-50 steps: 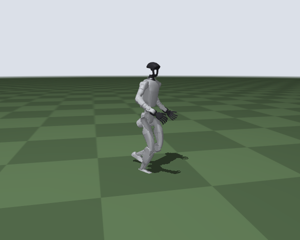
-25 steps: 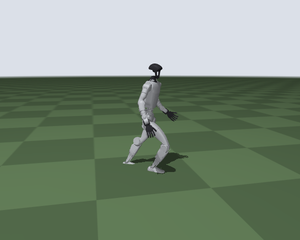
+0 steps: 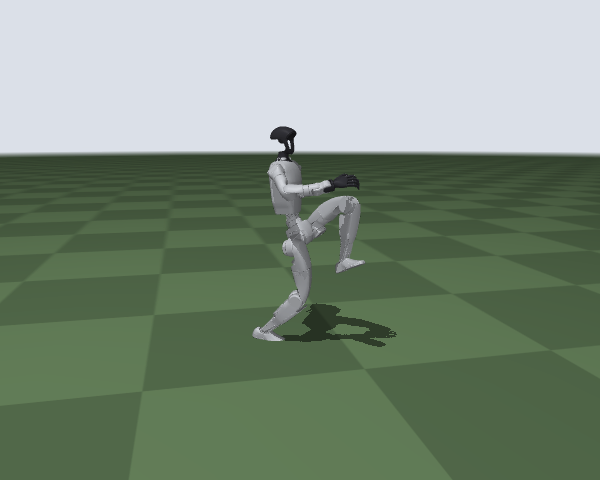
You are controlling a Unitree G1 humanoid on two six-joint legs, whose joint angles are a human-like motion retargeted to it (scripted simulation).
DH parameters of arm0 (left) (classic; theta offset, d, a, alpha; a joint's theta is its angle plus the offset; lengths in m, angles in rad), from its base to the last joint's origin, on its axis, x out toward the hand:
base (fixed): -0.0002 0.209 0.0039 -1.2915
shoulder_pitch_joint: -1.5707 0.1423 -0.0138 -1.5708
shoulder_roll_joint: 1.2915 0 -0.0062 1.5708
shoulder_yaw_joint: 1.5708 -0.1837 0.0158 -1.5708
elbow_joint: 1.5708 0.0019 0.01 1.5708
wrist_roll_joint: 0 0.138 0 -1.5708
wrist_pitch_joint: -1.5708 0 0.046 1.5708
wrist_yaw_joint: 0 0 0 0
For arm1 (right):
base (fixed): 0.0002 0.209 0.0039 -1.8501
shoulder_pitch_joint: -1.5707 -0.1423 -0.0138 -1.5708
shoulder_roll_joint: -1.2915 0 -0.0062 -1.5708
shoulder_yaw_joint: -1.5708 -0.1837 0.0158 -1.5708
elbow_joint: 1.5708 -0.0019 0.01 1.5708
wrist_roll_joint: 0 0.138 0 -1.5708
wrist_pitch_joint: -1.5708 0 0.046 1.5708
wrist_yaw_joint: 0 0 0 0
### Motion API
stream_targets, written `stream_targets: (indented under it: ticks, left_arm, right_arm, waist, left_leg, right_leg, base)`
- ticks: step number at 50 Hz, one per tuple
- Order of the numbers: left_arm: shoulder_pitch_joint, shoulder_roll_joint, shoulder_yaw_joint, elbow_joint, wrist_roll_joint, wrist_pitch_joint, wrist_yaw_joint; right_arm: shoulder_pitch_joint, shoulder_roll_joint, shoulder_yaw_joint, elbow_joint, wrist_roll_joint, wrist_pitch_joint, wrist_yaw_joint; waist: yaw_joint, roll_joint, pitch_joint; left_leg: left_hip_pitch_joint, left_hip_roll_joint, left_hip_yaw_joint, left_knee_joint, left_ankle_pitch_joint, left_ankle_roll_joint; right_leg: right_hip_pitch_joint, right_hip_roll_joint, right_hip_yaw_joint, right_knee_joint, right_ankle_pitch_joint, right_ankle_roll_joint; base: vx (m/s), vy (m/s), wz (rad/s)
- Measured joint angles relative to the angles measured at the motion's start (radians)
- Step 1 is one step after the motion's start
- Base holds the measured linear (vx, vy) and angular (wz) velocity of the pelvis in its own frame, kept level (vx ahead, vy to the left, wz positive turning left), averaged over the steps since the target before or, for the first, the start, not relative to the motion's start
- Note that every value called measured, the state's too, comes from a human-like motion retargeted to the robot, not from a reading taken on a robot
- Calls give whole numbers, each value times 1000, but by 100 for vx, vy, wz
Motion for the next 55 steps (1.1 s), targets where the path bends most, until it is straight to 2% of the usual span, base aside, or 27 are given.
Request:
stream_targets:
  ticks: [3, 5, 6, 7, 8, 10, 11, 12, 13, 15, 17, 18, 20, 24, 26, 28, 30, 33, 35, 38, 40, 42, 47, 50, 52, 55]
  left_arm:
    - [83, -20, 48, 97, 56, 30, -9]
    - [2, -58, 152, 94, 95, 42, 14]
    - [-96, -74, 199, 66, 105, 36, 35]
    - [-176, -86, 231, 37, 111, 27, 56]
    - [-222, -90, 236, 6, 110, 12, 79]
    - [-278, -85, 225, -87, 101, -18, 133]
    - [-304, -66, 213, -153, 89, -34, 162]
    - [-335, -39, 200, -225, 77, -51, 187]
    - [-373, 0, 183, -309, 63, -72, 204]
    - [-488, 98, 153, -490, 34, -116, 219]
    - [-605, 174, 129, -683, 22, -156, 220]
    - [-664, 202, 120, -771, 18, -174, 216]
    - [-759, 231, 98, -920, -3, -208, 194]
    - [-846, 212, 5, -1092, -86, -236, 103]
    - [-843, 187, -48, -1115, -107, -222, 61]
    - [-800, 156, -82, -1093, -111, -194, 32]
    - [-713, 119, -78, -1020, -91, -156, 29]
    - [-541, 46, -3, -806, -39, -82, 79]
    - [-433, -17, 68, -625, -5, -45, 130]
    - [-325, -76, 151, -386, 29, -27, 193]
    - [-281, -91, 189, -268, 52, -28, 209]
    - [-261, -90, 211, -185, 85, -36, 217]
    - [-284, -60, 233, -102, 171, -62, 274]
    - [-327, -35, 230, -123, 209, -83, 323]
    - [-372, -15, 222, -155, 221, -96, 353]
    - [-451, 16, 206, -207, 228, -113, 386]
  right_arm:
    - [49, 17, -7, -146, -11, -13, 5]
    - [111, 5, -71, -220, -16, -10, 5]
    - [141, 2, -105, -198, -13, -13, 13]
    - [194, 8, -129, -156, -7, -16, 26]
    - [290, 34, -129, -71, 4, -19, 50]
    - [487, 107, -100, 169, 13, -7, 99]
    - [564, 145, -90, 314, 5, 6, 112]
    - [633, 176, -86, 453, -2, 18, 121]
    - [686, 196, -93, 582, -7, 27, 122]
    - [765, 202, -136, 780, 7, 44, 118]
    - [845, 208, -200, 901, 47, 44, 94]
    - [880, 211, -232, 939, 74, 43, 82]
    - [936, 228, -288, 982, 139, 43, 51]
    - [967, 300, -344, 993, 267, 46, 10]
    - [949, 343, -339, 969, 296, 50, -5]
    - [910, 382, -308, 917, 300, 48, -22]
    - [850, 414, -256, 832, 277, 34, -44]
    - [711, 426, -179, 679, 205, 3, -70]
    - [625, 414, -138, 577, 163, -9, -97]
    - [563, 373, -121, 487, 154, -23, -131]
    - [563, 348, -134, 495, 158, -25, -140]
    - [588, 333, -163, 565, 149, -15, -137]
    - [689, 330, -251, 841, 41, 38, -162]
    - [762, 340, -302, 991, -10, 57, -194]
    - [797, 355, -325, 1059, -22, 63, -208]
    - [821, 391, -340, 1111, -23, 67, -206]
  waist:
    - [33, -38, 0]
    - [25, -67, 0]
    - [16, -91, 0]
    - [8, -118, -39]
    - [0, -154, -157]
    - [-21, -189, -326]
    - [-36, -194, -370]
    - [-54, -198, -408]
    - [-76, -200, -431]
    - [-146, -198, -456]
    - [-188, -165, -458]
    - [-218, -148, -460]
    - [-271, -104, -465]
    - [-335, -14, -488]
    - [-342, -6, -515]
    - [-329, -27, -531]
    - [-290, -54, -523]
    - [-203, -69, -491]
    - [-155, -67, -477]
    - [-111, -73, -499]
    - [-93, -72, -526]
    - [-83, -57, -549]
    - [-116, 9, -561]
    - [-171, 22, -554]
    - [-208, -4, -539]
    - [-249, -83, -506]
  left_leg:
    - [0, 1, 12, 14, -47, 24]
    - [0, -32, -41, 3, -32, 38]
    - [7, -41, -66, -47, 3, 33]
    - [15, -51, -91, -111, 29, 29]
    - [22, -60, -117, -207, 40, 22]
    - [164, -101, -195, -411, -27, 19]
    - [289, -127, -247, -520, -19, -2]
    - [408, -148, -294, -624, -15, -17]
    - [516, -160, -331, -719, -22, -22]
    - [701, -109, -334, -876, -143, 53]
    - [833, -197, -469, -1014, -188, -36]
    - [897, -182, -502, -1055, -215, -44]
    - [1007, -128, -567, -1115, -258, -65]
    - [1154, 39, -665, -1191, -311, -103]
    - [1180, 88, -709, -1202, -327, -105]
    - [1194, 134, -726, -1167, -352, -99]
    - [1201, 213, -719, -1078, -373, -103]
    - [1164, 446, -615, -923, -245, -117]
    - [1107, 555, -554, -832, -191, -91]
    - [1012, 602, -437, -697, -184, -24]
    - [991, 575, -355, -631, -187, -3]
    - [1028, 517, -277, -606, -166, -22]
    - [1262, 317, -179, -731, -64, -172]
    - [1416, 204, -198, -948, -52, -227]
    - [1500, 140, -220, -1136, -97, -206]
    - [1577, 39, -244, -1411, -191, -124]
  right_leg:
    - [143, -28, 30, -18, -120, -81]
    - [43, -22, -50, -10, -142, -126]
    - [-83, -10, -96, 24, -85, -104]
    - [-231, 9, -122, 71, 10, -58]
    - [-424, 44, -109, 147, 179, 36]
    - [-705, 78, -119, 303, 419, 156]
    - [-789, 78, -139, 386, 429, 165]
    - [-869, 66, -165, 473, 419, 167]
    - [-941, 30, -203, 569, 365, 153]
    - [-1085, -90, -276, 739, 225, 106]
    - [-1209, -164, -277, 819, 114, 59]
    - [-1264, -199, -270, 819, 82, 48]
    - [-1341, -250, -239, 746, 59, 47]
    - [-1341, -257, -67, 412, 133, 104]
    - [-1301, -233, 65, 291, 179, 149]
    - [-1244, -209, 150, 261, 161, 170]
    - [-1195, -170, 154, 297, 35, 135]
    - [-1158, -87, 63, 343, -137, 35]
    - [-1140, -32, 7, 334, -162, -20]
    - [-1131, 0, -80, 260, -129, -65]
    - [-1125, 10, -149, 182, -86, -81]
    - [-1107, 29, -223, 95, -38, -89]
    - [-1044, 107, -382, -77, 52, -88]
    - [-1044, 114, -451, -112, 88, -81]
    - [-1066, 77, -473, -96, 95, -70]
    - [-1134, -2, -418, -32, 81, -17]
  base:
    - [71, 0, -116]
    - [77, -13, 89]
    - [74, -22, 153]
    - [71, -26, 150]
    - [71, -27, 110]
    - [69, -30, 58]
    - [69, -35, 38]
    - [69, -39, 45]
    - [69, -41, 60]
    - [69, -46, 76]
    - [70, -56, 69]
    - [71, -62, 92]
    - [70, -67, 109]
    - [63, -75, 125]
    - [48, -81, 142]
    - [36, -87, 127]
    - [26, -92, 76]
    - [18, -90, 26]
    - [6, -86, 24]
    - [0, -76, 90]
    - [-5, -66, 138]
    - [-9, -58, 156]
    - [-16, -48, 167]
    - [-27, -41, 195]
    - [-36, -37, 212]
    - [-48, -27, 221]
